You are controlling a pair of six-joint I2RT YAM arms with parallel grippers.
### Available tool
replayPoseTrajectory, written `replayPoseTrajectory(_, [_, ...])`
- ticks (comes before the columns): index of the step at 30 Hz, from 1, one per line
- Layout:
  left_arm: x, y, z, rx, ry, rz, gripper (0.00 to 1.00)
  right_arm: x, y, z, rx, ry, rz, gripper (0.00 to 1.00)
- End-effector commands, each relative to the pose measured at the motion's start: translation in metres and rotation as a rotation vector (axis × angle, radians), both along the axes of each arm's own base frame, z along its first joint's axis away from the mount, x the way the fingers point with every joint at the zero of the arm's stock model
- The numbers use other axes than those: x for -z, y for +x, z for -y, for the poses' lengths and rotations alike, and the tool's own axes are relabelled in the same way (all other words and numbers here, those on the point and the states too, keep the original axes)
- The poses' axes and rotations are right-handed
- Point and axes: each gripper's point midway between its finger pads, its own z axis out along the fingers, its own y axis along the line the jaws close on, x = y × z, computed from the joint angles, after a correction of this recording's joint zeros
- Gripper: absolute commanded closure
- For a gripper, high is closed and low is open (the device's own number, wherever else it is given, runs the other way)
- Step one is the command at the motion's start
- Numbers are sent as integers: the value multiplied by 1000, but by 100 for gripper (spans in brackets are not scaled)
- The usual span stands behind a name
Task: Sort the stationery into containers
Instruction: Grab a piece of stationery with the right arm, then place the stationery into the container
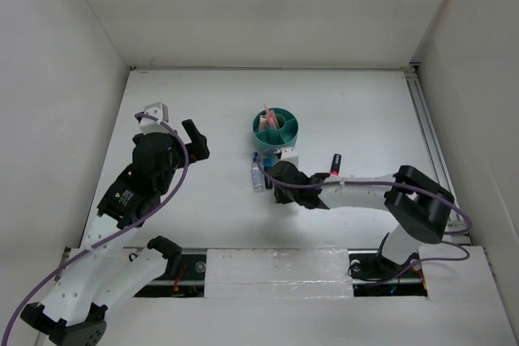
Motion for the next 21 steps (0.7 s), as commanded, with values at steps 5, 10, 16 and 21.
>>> replayPoseTrajectory(5, [-8,2,1,8,-12,44,0,-44,-10,35,-2,-61,2,100])
replayPoseTrajectory(10, [-8,0,-5,-28,-24,55,0,-106,47,57,30,-5,136,100])
replayPoseTrajectory(16, [-12,-3,-8,-40,-43,80,0,-180,117,80,-10,79,329,100])
replayPoseTrajectory(21, [-8,-3,-8,-40,-39,72,0,-231,167,77,-103,116,445,100])
